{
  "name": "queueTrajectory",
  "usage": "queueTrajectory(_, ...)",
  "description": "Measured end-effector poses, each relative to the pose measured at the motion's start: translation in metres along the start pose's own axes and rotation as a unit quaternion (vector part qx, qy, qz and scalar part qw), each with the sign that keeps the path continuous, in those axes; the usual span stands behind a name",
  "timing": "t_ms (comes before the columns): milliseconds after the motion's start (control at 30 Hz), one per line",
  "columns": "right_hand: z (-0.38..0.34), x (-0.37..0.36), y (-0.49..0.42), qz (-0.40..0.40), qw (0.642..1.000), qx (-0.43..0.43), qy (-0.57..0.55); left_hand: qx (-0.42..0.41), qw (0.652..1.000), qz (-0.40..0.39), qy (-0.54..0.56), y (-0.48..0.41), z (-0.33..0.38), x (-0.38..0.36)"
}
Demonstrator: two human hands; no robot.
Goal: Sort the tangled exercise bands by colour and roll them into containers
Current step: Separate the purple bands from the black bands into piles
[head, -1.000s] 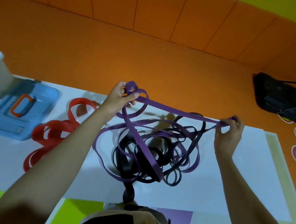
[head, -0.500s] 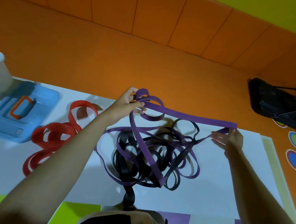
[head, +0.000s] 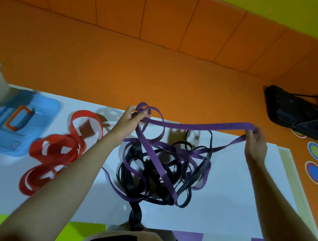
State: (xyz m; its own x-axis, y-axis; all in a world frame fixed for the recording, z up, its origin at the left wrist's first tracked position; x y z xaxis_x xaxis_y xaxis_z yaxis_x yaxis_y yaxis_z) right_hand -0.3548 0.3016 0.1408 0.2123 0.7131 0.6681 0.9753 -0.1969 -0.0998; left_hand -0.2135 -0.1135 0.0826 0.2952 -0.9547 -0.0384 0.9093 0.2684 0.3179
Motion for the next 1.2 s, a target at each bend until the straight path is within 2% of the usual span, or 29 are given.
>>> queueTrajectory(200,0.049,-0.007,0.004,-0.065,0.983,-0.169,0.018,0.023,0.993,-0.019,0.113,-0.002,-0.007,-0.021)
queueTrajectory(367,0.078,-0.008,-0.007,-0.059,0.977,-0.202,0.041,0.041,0.987,-0.007,0.152,-0.01,-0.014,-0.039)
queueTrajectory(533,0.099,-0.014,-0.022,-0.108,0.96,-0.218,-0.142,0.052,0.993,0.024,0.102,-0.02,-0.018,-0.066)
queueTrajectory(633,0.114,-0.02,-0.031,-0.13,0.948,-0.23,-0.175,0.06,0.996,0.018,0.067,-0.028,-0.022,-0.089)
queueTrajectory(700,0.129,-0.026,-0.036,-0.147,0.931,-0.264,-0.203,0.081,0.993,0.024,0.083,-0.03,-0.026,-0.107)
queueTrajectory(767,0.149,-0.03,-0.035,-0.174,0.918,-0.319,-0.161,0.093,0.989,0.024,0.111,-0.029,-0.026,-0.126)
queueTrajectory(800,0.157,-0.032,-0.033,-0.198,0.914,-0.339,-0.1,0.095,0.986,0.016,0.134,-0.028,-0.026,-0.136)
queueTrajectory(867,0.158,-0.037,-0.032,-0.241,0.925,-0.293,0.012,0.095,0.982,-0.023,0.161,-0.025,-0.023,-0.157)
queueTrajectory(900,0.15,-0.04,-0.029,-0.247,0.936,-0.25,0.019,0.096,0.982,-0.045,0.159,-0.024,-0.023,-0.168)
queueTrajectory(967,0.117,-0.051,-0.006,-0.289,0.934,-0.185,-0.104,0.112,0.982,-0.078,0.133,-0.02,-0.024,-0.192)
queueTrajectory(1033,0.077,-0.063,0.033,-0.406,0.866,-0.144,-0.253,0.095,0.988,-0.112,0.053,-0.014,-0.019,-0.217)
queueTrajectory(1067,0.061,-0.067,0.05,-0.439,0.834,-0.14,-0.303,0.072,0.988,-0.138,-0.003,-0.011,-0.016,-0.23)
queueTrajectory(1133,0.05,-0.074,0.07,-0.417,0.8,-0.174,-0.395,0.022,0.968,-0.215,-0.127,-0.004,-0.014,-0.251)
queueTrajectory(1200,0.051,-0.077,0.08,-0.335,0.792,-0.219,-0.46,-0.037,0.923,-0.288,-0.254,0.004,-0.016,-0.261)
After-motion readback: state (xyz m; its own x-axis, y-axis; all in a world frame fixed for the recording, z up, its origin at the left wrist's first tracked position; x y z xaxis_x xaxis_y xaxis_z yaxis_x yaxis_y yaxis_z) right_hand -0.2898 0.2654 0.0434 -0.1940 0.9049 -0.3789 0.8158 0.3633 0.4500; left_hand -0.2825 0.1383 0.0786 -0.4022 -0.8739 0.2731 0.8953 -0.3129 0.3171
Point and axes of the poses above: each hand's wrist, its own y-axis away from the middle knuckle, its own x-axis out of the back of the hand, z = x × y, the point moved 5 cm from there along -y, towards the middle knuckle
